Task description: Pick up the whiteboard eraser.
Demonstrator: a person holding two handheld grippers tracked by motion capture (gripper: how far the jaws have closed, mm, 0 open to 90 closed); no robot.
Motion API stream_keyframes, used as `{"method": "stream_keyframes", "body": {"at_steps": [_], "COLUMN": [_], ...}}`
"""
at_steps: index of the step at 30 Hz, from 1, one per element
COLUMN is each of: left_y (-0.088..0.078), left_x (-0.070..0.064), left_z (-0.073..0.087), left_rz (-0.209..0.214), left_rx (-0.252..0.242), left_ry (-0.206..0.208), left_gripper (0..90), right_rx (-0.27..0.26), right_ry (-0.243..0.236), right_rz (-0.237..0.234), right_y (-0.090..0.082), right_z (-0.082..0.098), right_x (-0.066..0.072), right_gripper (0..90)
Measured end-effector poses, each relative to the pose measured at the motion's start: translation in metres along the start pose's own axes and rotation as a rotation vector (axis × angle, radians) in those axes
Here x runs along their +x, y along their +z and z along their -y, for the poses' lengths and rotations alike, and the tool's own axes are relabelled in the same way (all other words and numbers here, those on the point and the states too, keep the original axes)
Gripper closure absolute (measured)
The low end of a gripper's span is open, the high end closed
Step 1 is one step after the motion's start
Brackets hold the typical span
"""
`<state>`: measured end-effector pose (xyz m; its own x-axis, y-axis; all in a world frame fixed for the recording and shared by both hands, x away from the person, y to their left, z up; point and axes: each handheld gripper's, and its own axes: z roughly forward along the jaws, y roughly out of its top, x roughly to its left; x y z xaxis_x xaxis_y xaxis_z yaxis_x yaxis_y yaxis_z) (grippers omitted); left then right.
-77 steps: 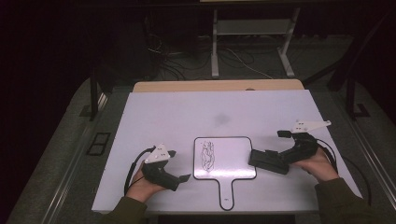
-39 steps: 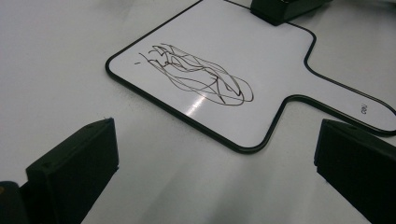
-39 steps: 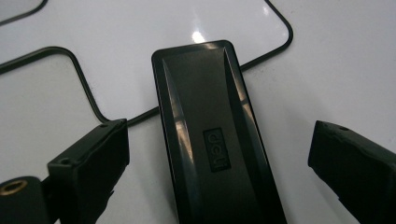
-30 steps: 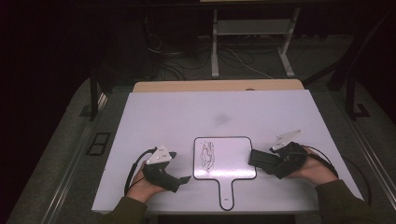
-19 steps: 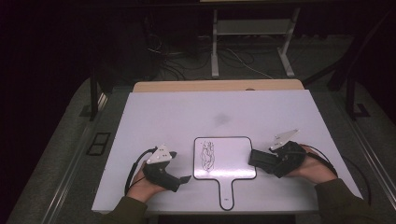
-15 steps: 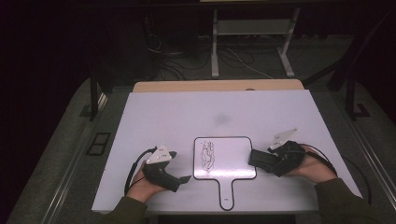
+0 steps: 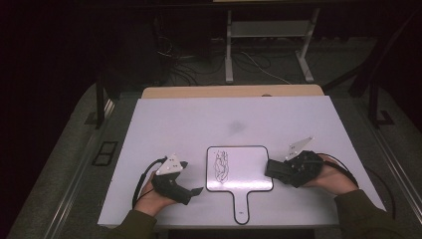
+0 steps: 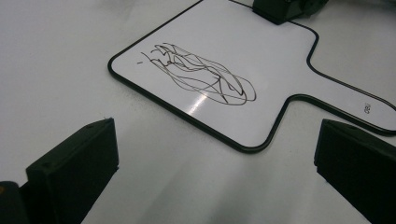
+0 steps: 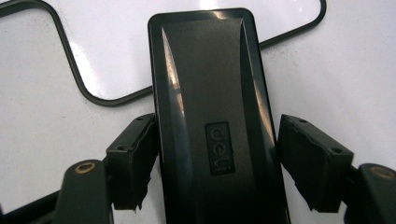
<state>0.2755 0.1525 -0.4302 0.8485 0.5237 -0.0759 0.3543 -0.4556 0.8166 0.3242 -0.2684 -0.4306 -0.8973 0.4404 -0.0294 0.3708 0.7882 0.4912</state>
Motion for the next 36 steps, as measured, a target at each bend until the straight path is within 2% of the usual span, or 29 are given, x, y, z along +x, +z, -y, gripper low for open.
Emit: {"method": "stream_keyframes", "body": {"at_steps": [4,6,8,17,21,23,25,27,30,36], "left_y": [-0.0009,-0.0015,-0.0014,-0.0004,-0.0006,-0.0007,-0.0009,-0.001,-0.0009,-0.0007], "left_x": [-0.0009,-0.0013,-0.0013,-0.0024,-0.0024,-0.0024,-0.0022,-0.0021,-0.0018,-0.001], "left_z": [-0.0008,-0.0007,-0.0009,-0.0007,-0.0006,-0.0005,-0.0005,-0.0005,-0.0003,0.0003], "left_rz": [-0.001,-0.003,-0.003,0.004,0.006,0.008,0.009,0.012,0.013,0.017], "left_rx": [0.002,-0.004,-0.004,0.003,0.002,0.001,0.001,-0.001,-0.001,-0.008], "left_ry": [0.011,0.002,0.004,0.005,0.005,0.006,0.007,0.006,0.007,0.0], "left_gripper": [0.0,0.0,0.0,0.0,0.0,0.0,0.0,0.0,0.0,0.0], "right_rx": [0.008,0.004,0.01,0.02,0.015,0.023,0.02,0.025,0.027,0.023], "right_ry": [-0.018,-0.002,-0.021,-0.03,-0.006,-0.022,0.005,-0.007,0.015,0.022], "right_rz": [-0.006,-0.015,0.0,0.01,-0.01,-0.001,-0.019,-0.012,-0.03,-0.031], "right_y": [0.0002,-0.0004,-0.0008,-0.0018,-0.0017,-0.0018,-0.0021,-0.002,-0.0022,-0.0032], "right_z": [0.0,0.0001,0.0004,-0.0001,-0.0003,-0.0005,-0.0009,-0.0008,-0.0015,-0.0007], "right_x": [0.0007,0.0017,0.0009,0.0009,0.0008,-0.0008,-0.0004,-0.0021,-0.003,-0.0062], "right_gripper": [33.5,34.7,35.9,37.9,38.3,38.4,38.5,38.5,38.6,38.6]}}
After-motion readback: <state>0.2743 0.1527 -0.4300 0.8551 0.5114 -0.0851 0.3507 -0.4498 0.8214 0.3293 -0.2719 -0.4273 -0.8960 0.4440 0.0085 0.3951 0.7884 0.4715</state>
